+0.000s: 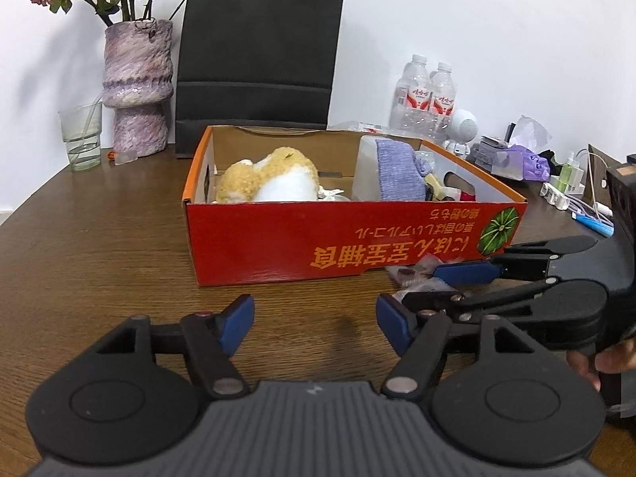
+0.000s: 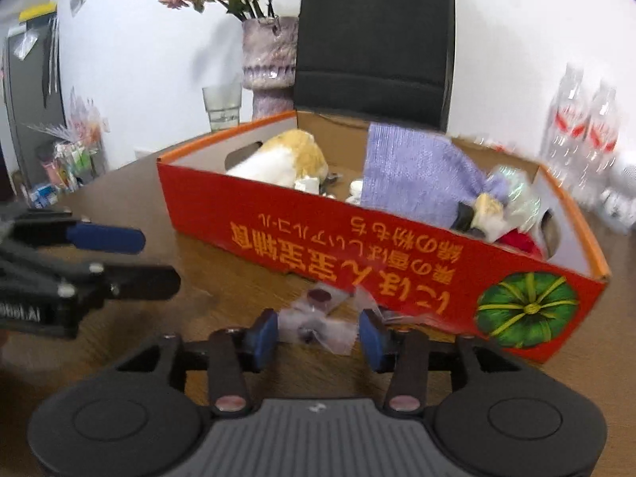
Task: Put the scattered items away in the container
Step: 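Grasp another clear wrapped candy with the right gripper, then lower the candy into the box and open the right gripper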
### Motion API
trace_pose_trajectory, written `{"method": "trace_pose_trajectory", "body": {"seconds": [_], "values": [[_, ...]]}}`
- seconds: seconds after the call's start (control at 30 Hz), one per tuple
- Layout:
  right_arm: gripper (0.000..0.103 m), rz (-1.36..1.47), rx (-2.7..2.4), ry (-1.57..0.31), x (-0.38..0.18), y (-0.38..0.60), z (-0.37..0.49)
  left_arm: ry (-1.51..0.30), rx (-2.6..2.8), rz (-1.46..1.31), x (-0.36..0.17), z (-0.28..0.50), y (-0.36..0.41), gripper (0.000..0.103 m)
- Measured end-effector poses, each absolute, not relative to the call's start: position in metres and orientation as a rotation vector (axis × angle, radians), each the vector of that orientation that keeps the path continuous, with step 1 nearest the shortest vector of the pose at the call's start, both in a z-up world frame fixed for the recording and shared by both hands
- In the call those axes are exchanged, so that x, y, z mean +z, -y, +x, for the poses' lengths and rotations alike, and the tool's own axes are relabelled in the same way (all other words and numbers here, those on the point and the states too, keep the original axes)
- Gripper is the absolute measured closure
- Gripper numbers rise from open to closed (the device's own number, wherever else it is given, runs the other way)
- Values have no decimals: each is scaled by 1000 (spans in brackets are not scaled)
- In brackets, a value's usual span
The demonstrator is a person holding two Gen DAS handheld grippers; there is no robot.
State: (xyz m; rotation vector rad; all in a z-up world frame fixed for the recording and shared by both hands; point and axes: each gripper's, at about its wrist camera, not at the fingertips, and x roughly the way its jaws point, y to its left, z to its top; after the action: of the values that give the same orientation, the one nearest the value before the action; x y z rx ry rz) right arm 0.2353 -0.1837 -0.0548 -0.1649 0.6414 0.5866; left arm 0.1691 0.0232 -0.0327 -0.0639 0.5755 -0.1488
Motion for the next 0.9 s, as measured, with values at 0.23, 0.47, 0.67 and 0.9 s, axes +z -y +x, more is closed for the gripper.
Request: {"method": "trace_pose_trajectory", "body": {"seconds": [0.23,0.47,0.67,0.9], "values": [[93,-151,596,-641,-54,185,219,-583,-141,-67,-35,170,-26,30],[94,-136,575,-579,-43,191,190,-572,-144,-70,-34,167,-27,29],[94,-7,525,-425,-3,228,159,-552,-149,-63,-29,161,-23,26],[94,-48,421,-404,34,244,222,-511,-157,-39,-19,161,-12,22]]}}
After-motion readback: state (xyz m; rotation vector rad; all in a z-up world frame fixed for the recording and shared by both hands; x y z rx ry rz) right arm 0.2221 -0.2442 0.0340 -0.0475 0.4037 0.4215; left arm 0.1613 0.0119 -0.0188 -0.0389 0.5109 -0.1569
